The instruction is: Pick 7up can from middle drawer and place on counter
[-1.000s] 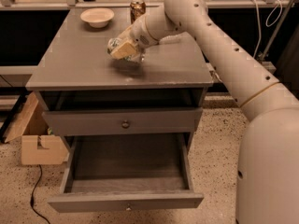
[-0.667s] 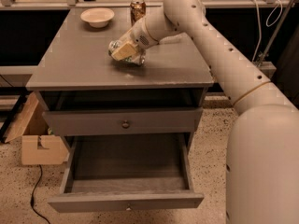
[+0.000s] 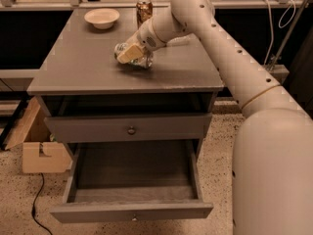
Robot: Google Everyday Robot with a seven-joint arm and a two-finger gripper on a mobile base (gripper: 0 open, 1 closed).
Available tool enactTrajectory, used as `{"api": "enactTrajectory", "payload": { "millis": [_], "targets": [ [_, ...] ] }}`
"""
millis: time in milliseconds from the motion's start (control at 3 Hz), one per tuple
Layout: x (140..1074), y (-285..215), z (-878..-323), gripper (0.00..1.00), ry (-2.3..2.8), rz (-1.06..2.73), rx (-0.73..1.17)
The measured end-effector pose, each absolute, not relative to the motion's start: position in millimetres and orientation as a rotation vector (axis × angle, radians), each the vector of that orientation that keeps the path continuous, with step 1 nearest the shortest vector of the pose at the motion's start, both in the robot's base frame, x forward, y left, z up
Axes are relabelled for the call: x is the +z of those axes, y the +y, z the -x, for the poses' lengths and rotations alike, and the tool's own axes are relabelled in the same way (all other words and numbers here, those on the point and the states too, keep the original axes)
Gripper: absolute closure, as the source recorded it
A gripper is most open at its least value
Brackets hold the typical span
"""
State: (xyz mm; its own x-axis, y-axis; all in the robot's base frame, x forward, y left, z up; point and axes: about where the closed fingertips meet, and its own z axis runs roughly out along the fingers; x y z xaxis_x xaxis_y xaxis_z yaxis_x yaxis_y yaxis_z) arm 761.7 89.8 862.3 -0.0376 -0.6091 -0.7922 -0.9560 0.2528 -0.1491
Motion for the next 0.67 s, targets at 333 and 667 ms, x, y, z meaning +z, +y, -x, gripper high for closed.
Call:
{"api": "enactTrajectory", "payload": {
  "millis": [333,667],
  "targets": [
    [863.2,86.5,-763.1,0.0,1.744,1.44,0.555],
    [885.4,62.7,-763.3,0.0,1.747,1.412,0.482]
  ]
}}
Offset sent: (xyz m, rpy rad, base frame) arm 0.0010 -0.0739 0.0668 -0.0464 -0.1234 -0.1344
